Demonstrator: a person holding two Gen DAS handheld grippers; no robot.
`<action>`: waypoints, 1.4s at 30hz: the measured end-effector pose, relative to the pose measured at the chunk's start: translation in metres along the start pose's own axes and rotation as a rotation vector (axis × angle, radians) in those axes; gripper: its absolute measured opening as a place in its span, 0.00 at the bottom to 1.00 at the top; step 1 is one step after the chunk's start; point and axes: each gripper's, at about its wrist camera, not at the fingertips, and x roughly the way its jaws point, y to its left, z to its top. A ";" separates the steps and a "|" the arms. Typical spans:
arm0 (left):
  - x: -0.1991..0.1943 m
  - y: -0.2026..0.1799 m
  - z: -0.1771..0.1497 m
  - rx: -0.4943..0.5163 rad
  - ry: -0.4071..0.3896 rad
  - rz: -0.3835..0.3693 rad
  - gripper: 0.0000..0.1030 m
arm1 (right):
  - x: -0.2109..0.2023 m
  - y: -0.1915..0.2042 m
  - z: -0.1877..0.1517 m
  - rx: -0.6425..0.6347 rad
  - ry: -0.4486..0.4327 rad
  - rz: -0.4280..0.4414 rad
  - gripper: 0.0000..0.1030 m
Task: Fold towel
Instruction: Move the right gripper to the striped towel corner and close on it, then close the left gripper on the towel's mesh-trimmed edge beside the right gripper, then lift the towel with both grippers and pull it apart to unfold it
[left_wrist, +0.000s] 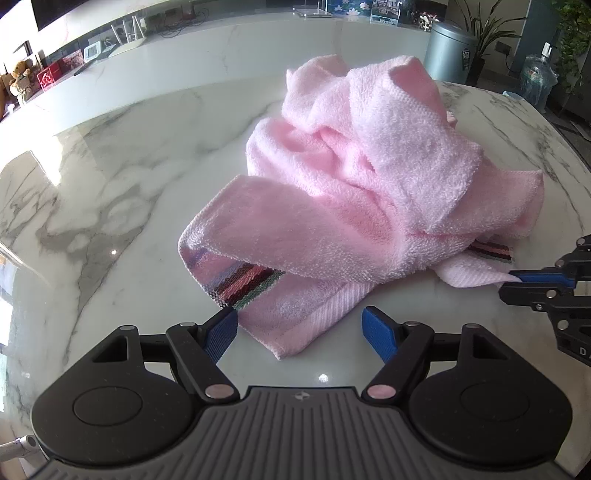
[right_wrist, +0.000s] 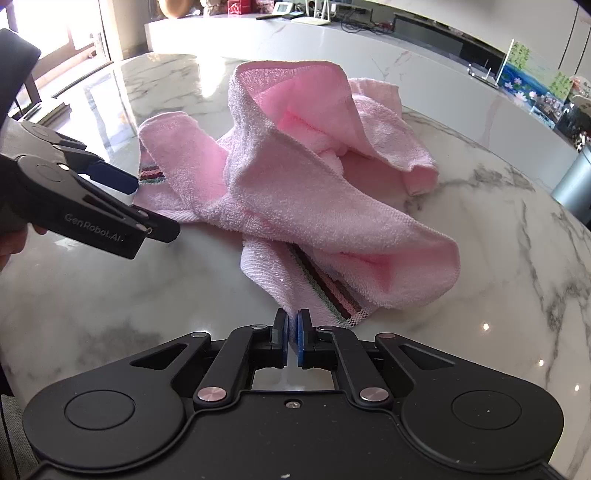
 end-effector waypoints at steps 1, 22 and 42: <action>0.001 0.001 0.001 -0.004 -0.003 0.006 0.72 | -0.003 -0.001 -0.001 -0.004 0.009 0.001 0.02; -0.018 0.025 0.002 -0.094 0.000 0.006 0.67 | -0.055 -0.031 -0.043 0.024 0.125 -0.114 0.01; -0.004 0.009 0.011 -0.003 0.050 -0.064 0.25 | -0.064 -0.042 -0.044 0.015 0.154 -0.095 0.02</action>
